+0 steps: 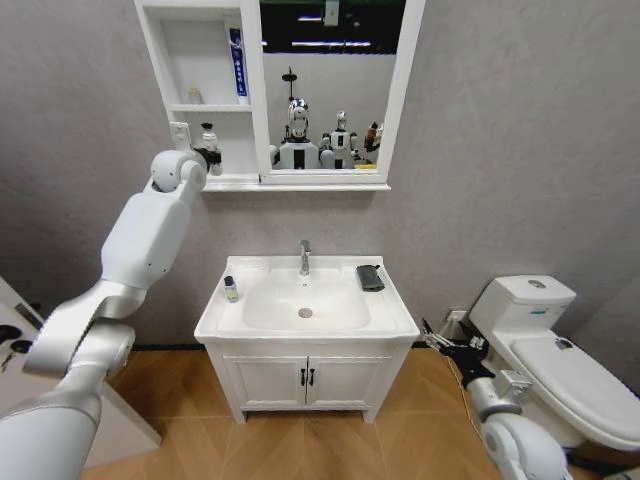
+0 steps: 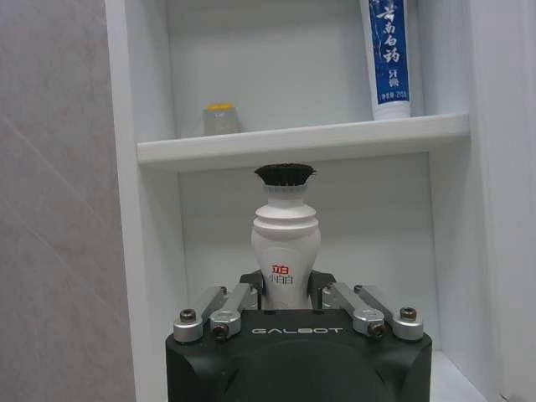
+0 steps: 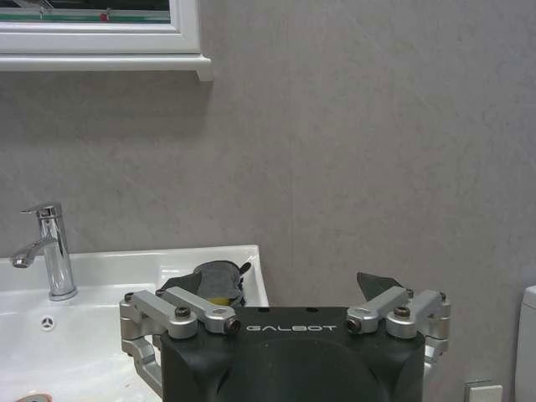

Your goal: Move facial cleanser and shampoo from washbasin to cabinet, then wipe washbasin with towel.

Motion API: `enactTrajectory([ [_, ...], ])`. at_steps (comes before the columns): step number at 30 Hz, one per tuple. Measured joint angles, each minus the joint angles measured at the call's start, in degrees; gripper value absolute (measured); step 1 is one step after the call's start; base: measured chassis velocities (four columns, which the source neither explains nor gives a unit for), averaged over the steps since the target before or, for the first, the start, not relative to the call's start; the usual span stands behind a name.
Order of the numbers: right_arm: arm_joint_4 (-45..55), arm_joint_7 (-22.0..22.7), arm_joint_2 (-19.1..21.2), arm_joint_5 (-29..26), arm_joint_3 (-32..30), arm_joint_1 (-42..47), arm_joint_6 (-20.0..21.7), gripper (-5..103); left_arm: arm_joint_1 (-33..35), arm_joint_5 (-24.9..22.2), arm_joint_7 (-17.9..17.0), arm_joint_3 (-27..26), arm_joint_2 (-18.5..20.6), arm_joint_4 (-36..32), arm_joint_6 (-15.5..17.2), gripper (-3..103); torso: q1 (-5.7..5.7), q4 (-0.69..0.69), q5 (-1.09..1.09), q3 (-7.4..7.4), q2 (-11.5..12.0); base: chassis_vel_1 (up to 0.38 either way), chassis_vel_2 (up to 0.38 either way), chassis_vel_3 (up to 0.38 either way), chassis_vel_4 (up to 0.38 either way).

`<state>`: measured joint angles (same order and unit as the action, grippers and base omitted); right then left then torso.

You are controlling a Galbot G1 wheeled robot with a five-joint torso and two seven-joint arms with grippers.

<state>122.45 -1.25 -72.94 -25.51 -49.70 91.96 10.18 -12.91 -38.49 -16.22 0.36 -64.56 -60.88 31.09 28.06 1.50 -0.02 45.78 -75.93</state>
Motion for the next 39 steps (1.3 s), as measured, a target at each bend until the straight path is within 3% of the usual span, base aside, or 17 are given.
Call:
enactTrajectory([
  [9,0.8,0.1,-0.4,0.2,-0.5,0.5,-0.1,100,-2.1,7.4,4.2,-3.1,-3.7,10.4,-2.2,28,0.00,0.00,-0.01,0.00,0.0,0.000,0.000,0.000,0.000],
  [23,1.4,0.3,-0.2,0.9,0.2,-0.4,0.8,100,-5.6,12.2,8.2,-7.5,-8.6,21.5,-8.1,28,-0.01,-0.01,0.00,0.00,0.0,0.000,0.000,0.000,0.000],
  [39,2.5,0.3,0.1,0.1,-1.3,1.3,0.0,100,-7.3,19.7,8.2,-13.5,-12.7,27.6,-10.4,28,-0.01,0.00,0.00,0.00,0.0,0.000,0.000,0.000,0.000],
])
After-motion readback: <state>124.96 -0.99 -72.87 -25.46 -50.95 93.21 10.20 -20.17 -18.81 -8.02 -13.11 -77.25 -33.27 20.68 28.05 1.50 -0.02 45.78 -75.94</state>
